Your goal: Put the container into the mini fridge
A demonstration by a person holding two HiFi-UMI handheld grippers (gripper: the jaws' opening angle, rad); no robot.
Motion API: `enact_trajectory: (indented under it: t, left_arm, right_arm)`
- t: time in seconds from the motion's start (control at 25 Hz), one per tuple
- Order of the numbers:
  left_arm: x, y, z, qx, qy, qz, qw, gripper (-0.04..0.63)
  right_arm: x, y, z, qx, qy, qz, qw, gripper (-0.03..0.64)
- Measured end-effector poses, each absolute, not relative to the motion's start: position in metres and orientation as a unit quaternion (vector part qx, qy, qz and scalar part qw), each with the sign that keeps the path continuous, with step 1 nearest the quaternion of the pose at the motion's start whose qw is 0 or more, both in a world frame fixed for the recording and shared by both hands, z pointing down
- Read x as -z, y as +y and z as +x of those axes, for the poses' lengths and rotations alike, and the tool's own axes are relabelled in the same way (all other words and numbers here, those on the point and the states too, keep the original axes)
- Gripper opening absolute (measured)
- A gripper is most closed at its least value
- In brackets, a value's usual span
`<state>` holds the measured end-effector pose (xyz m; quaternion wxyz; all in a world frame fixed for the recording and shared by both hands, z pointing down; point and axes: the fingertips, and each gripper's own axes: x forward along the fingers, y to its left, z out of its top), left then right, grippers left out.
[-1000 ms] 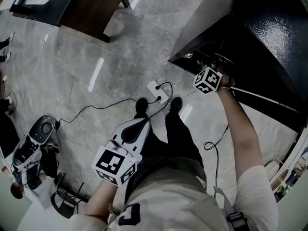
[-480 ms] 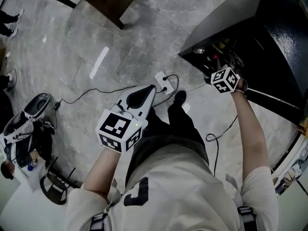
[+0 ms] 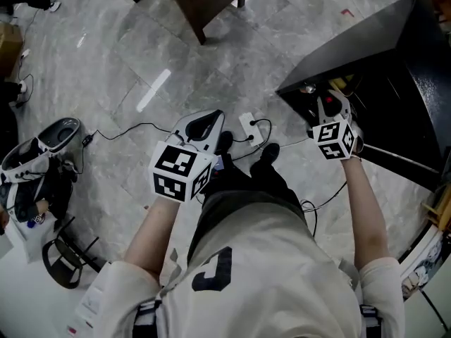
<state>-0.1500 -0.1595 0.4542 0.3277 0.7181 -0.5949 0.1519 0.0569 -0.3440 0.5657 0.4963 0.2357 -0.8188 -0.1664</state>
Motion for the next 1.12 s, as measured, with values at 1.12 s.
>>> enact_trajectory:
  t: [1.12]
  left_arm:
    - [-0.407,-0.118,-0.235,-0.113,-0.544,0.779,0.290,0.054]
  right_arm:
    - [-0.415,-0.189,-0.128,-0.102,-0.922,0.243,0.285,0.098]
